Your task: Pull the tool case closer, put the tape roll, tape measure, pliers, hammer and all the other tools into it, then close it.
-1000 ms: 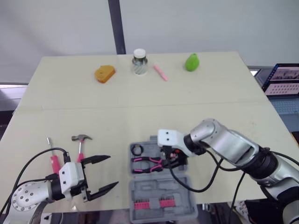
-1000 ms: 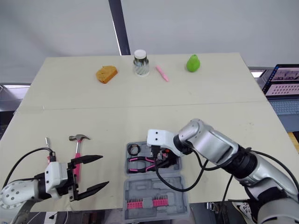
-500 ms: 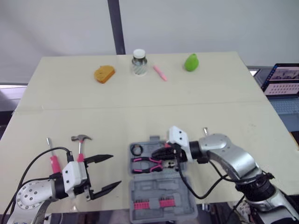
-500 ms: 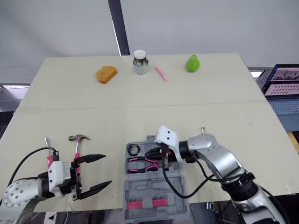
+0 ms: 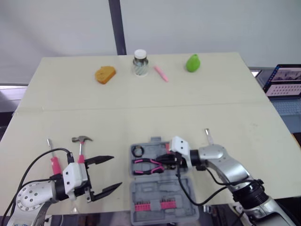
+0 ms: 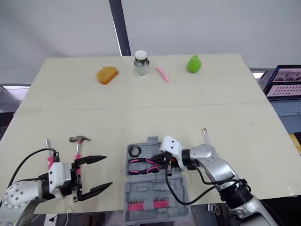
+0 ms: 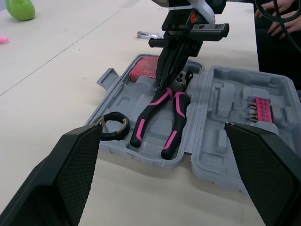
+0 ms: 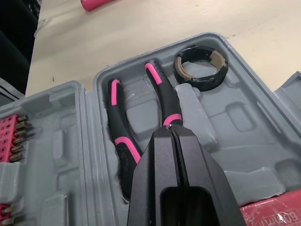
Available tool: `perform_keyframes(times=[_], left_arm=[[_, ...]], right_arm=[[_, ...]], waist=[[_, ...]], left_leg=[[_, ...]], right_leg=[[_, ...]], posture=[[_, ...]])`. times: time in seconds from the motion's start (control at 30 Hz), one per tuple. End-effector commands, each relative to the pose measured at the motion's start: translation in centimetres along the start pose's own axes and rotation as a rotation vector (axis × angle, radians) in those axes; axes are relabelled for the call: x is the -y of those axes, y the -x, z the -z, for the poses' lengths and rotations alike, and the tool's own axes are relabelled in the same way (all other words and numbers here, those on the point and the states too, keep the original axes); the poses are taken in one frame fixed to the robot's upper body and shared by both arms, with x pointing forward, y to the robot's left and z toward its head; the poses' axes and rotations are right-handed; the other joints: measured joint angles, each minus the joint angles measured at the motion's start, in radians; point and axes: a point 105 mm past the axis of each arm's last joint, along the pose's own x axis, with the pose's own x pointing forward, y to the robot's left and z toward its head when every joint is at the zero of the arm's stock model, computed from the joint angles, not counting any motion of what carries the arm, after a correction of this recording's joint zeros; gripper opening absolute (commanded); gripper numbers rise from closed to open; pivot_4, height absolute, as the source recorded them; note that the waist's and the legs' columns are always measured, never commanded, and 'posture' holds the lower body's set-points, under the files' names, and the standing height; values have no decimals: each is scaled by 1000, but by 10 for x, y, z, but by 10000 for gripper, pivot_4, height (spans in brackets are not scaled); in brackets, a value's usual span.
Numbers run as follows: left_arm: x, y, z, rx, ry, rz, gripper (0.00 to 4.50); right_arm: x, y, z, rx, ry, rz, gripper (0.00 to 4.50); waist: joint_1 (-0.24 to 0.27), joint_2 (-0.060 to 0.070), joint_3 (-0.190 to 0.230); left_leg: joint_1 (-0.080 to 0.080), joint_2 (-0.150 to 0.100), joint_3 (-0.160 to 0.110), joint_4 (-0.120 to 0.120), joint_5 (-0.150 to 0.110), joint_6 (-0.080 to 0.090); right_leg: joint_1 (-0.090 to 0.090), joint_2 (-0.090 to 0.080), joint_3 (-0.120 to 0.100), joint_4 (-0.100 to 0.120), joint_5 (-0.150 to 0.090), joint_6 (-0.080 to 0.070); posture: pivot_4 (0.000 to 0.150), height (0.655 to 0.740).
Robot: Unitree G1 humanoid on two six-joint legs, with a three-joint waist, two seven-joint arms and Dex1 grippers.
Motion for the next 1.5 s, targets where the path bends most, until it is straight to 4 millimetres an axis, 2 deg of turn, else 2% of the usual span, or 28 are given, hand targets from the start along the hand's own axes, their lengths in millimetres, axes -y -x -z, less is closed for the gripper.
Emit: perform_keyframes(times=[0.03,0.47,0.73,1.5], left_arm=[[1,2,-3,5,-22,0,45000],[2,3,-1,3,-19,-1,45000],[3,2,0,5,-20,1,45000],[3,0,2,10,-21,9,45000]], right_arm=[[-2,-1,-4,26,18,-11,437],[-6,-5,17,-16,-12,-14,437],[-6,-8,43,-105,-44,9,437],[-14,-11,78,-257,-123,-10,437]], waist=[[0,0,0],[0,0,0],[0,-1,-1],[-1,-9,-11]], left_leg=[[0,0,0,0,0,0],[0,0,0,0,0,0],[2,0,0,0,0,0],[5,2,0,0,-1,-1]], right_leg=[[0,0,0,0,0,0],[0,0,0,0,0,0],[1,0,0,0,0,0],[3,0,0,0,0,-1]], posture=[[1500,6950],[1500,6950],[1500,6950],[1500,6950]])
